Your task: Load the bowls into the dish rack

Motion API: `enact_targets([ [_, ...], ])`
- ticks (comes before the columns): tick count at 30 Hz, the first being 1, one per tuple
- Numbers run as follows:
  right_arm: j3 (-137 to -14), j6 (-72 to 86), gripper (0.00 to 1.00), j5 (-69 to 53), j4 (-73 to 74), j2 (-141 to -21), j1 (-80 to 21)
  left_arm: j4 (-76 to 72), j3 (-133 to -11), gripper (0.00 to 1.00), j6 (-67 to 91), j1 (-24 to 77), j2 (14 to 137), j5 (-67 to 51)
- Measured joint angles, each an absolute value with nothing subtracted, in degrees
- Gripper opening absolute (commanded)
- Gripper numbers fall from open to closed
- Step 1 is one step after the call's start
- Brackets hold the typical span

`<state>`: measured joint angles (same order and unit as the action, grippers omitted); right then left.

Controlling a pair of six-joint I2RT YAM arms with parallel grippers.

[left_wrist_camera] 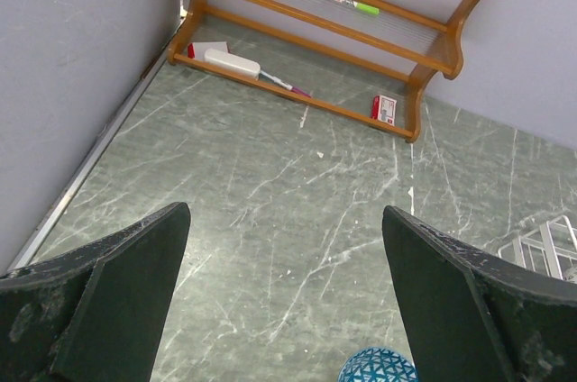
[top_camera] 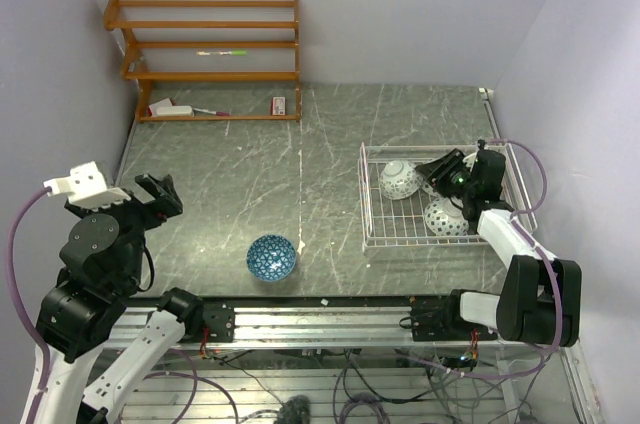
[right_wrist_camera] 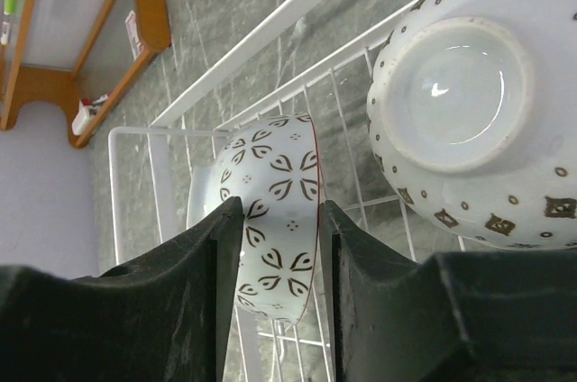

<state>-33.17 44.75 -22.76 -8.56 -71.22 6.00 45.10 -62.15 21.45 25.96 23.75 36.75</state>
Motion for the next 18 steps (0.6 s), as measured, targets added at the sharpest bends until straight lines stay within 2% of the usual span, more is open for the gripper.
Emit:
enact_targets([
  [8,-33.78,42.52,0.47,-22.13,-6.13,-71.29,6.0,44.62,-61.95,0.99,21.45,25.96,23.75,36.34],
  [18,-34.26,39.99,0.48,-20.34,-1.76,-71.31,5.8,44.16,-60.9,0.99,21.47,25.96,23.75,36.14],
])
